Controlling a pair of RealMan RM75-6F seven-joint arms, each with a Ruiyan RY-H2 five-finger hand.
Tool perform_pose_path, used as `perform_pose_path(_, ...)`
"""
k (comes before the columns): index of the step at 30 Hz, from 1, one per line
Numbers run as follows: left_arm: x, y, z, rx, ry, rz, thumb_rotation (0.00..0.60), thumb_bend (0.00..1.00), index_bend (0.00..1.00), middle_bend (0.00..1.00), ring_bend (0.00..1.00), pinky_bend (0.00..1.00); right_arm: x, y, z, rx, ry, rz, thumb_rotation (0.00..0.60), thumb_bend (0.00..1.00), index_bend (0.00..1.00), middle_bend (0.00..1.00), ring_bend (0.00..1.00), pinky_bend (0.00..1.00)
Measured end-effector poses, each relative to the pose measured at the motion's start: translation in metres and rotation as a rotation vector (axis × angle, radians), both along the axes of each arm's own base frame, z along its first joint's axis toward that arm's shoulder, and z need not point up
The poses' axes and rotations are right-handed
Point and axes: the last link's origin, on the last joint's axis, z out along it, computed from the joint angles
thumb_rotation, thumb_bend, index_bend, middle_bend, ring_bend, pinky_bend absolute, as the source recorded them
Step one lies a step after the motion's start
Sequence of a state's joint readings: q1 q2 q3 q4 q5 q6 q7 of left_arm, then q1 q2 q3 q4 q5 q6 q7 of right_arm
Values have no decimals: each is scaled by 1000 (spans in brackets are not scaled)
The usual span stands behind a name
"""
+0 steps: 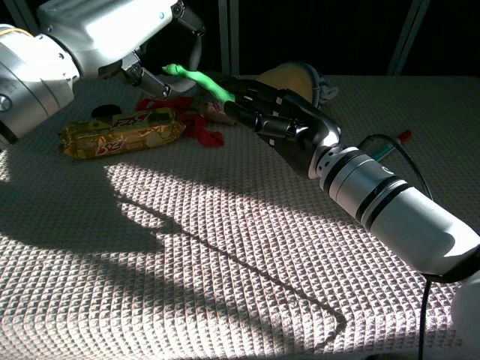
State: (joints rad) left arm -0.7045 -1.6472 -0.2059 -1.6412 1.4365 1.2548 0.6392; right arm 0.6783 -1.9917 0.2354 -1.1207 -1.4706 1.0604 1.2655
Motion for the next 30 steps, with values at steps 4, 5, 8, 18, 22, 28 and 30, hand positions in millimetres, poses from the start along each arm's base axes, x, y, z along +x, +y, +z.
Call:
perform_pose_path(4, 0, 0, -3, -9, -4, 1, 598, 361, 599, 410, 237, 266, 0, 1, -3, -4, -1, -17, 600, 361, 444, 128, 0, 0)
perform_pose_path(5, 0, 0, -3, -11, -5, 1, 597, 361, 598, 410, 237, 266, 0, 1, -3, -5, 0, -21, 600, 363, 452, 131, 0, 0)
perform_pose_path(8, 0, 0, -5, -13, -6, -1, 598, 361, 598, 410, 237, 265, 0, 1, -3, -6, 2, -25, 600, 368, 466, 133, 0, 0)
perform_pose_path(18, 1, 0, -6, -14, -6, 0, 599, 360, 598, 410, 237, 265, 0, 0, -4, 3, 10, -30, 600, 384, 497, 135, 0, 0)
perform_pose_path(22, 0, 1, -7, -13, -1, 2, 599, 360, 599, 410, 237, 265, 0, 0, -5, 7, 13, -28, 600, 387, 525, 138, 0, 0)
perform_pose_path(28, -1, 1, -7, -13, -1, 7, 598, 361, 598, 410, 237, 266, 0, 0, -6, 12, 17, -29, 600, 394, 574, 144, 0, 0)
perform_pose_path(30, -1, 1, -6, -12, -3, 6, 598, 360, 599, 410, 237, 266, 0, 0, -6, 14, 20, -30, 600, 403, 578, 144, 0, 0)
